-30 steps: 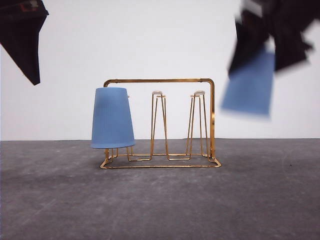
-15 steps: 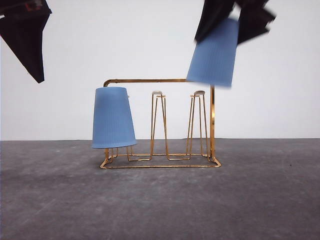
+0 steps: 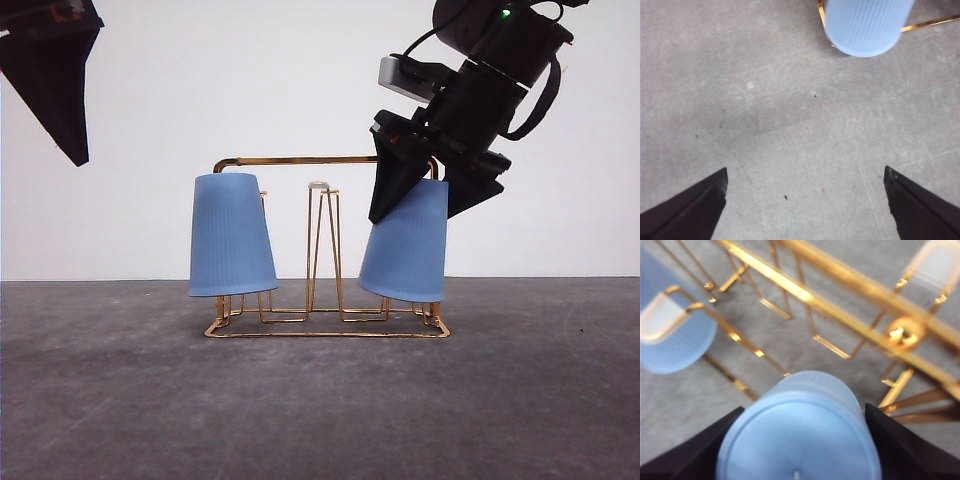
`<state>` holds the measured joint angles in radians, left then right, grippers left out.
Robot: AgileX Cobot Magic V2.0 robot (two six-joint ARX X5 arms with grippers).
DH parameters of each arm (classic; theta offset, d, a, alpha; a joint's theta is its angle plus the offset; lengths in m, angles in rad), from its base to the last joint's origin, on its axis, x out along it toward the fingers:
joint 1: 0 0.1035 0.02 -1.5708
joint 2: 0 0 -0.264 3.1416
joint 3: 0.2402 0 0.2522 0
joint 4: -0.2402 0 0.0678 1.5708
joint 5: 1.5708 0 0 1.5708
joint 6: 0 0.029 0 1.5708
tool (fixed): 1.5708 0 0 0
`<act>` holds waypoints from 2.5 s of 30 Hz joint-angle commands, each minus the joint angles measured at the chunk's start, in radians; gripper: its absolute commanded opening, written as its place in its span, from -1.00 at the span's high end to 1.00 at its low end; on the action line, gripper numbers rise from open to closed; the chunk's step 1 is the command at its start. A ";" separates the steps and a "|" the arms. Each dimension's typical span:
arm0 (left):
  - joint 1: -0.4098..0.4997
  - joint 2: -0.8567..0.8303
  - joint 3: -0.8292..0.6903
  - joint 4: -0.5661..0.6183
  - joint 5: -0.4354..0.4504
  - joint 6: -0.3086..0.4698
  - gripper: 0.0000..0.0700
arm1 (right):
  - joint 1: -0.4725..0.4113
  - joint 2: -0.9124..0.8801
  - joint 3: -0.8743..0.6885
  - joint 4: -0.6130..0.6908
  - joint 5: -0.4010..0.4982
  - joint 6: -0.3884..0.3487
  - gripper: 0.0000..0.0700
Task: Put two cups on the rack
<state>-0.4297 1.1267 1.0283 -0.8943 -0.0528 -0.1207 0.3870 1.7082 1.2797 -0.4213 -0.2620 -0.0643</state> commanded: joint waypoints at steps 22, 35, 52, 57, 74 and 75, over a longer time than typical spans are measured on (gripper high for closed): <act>0.096 0.009 0.008 0.069 0.008 0.042 -0.70 | -0.045 -0.384 -0.025 -0.118 0.135 0.046 -1.00; 0.232 0.009 0.008 0.081 0.032 0.056 -0.70 | -0.175 -0.847 -0.481 -0.151 0.208 0.168 -1.00; 0.232 0.009 0.008 0.083 0.035 0.045 0.93 | -0.175 -0.886 -0.497 -0.182 0.218 0.173 0.96; 0.232 0.009 0.008 0.081 0.034 0.046 0.93 | -0.175 -0.887 -0.496 -0.176 0.214 0.177 0.96; 0.337 -0.330 -0.278 0.368 0.027 0.066 0.93 | -0.175 -0.887 -0.496 -0.086 0.214 0.177 0.96; 0.351 -0.386 -0.332 0.417 0.026 0.055 0.93 | -0.175 -0.887 -0.496 -0.082 0.214 0.177 0.96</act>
<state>-0.0838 0.7757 0.7352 -0.5257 -0.0244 -0.0489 0.2089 0.8154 0.7753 -0.5169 -0.0494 0.1093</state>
